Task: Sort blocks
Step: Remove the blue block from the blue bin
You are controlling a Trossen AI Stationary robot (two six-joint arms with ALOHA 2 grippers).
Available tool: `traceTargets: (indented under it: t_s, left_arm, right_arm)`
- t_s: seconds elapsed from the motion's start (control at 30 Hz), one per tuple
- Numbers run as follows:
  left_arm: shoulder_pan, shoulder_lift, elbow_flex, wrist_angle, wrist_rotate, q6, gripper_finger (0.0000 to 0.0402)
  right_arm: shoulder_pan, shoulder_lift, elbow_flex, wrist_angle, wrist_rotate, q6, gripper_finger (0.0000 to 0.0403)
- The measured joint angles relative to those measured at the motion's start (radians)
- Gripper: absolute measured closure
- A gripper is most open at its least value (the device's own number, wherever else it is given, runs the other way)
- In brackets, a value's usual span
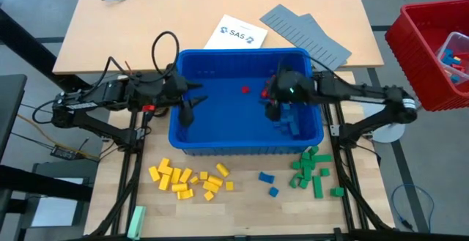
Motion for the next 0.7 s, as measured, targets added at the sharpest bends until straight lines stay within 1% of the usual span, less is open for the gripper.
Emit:
traceTargets:
  t_s: [0.2,0.33,0.47,0.6,0.7]
  left_arm:
    - [0.000,0.000,0.000,0.000,-0.076,0.029,0.0199]
    - [0.000,0.000,0.000,-0.002,-0.084,0.024,0.0199]
    - [0.000,0.002,0.000,-0.003,-0.085,0.003,0.0199]
    - [0.000,0.002,0.000,-0.003,-0.092,-0.001,0.0199]
    - [0.000,0.002,0.000,-0.003,-0.108,-0.004,0.0199]
  right_arm:
    - [-0.213,0.104,0.000,-0.018,-0.168,-0.119,0.0091]
    - [-0.309,0.168,0.000,-0.088,-0.268,-0.174,0.0103]
    - [-0.361,0.232,0.000,-0.161,-0.349,-0.207,0.0109]
    - [-0.388,0.291,0.000,-0.196,-0.376,-0.228,0.0111]
    - [-0.393,0.309,-0.001,-0.208,-0.395,-0.259,0.0111]
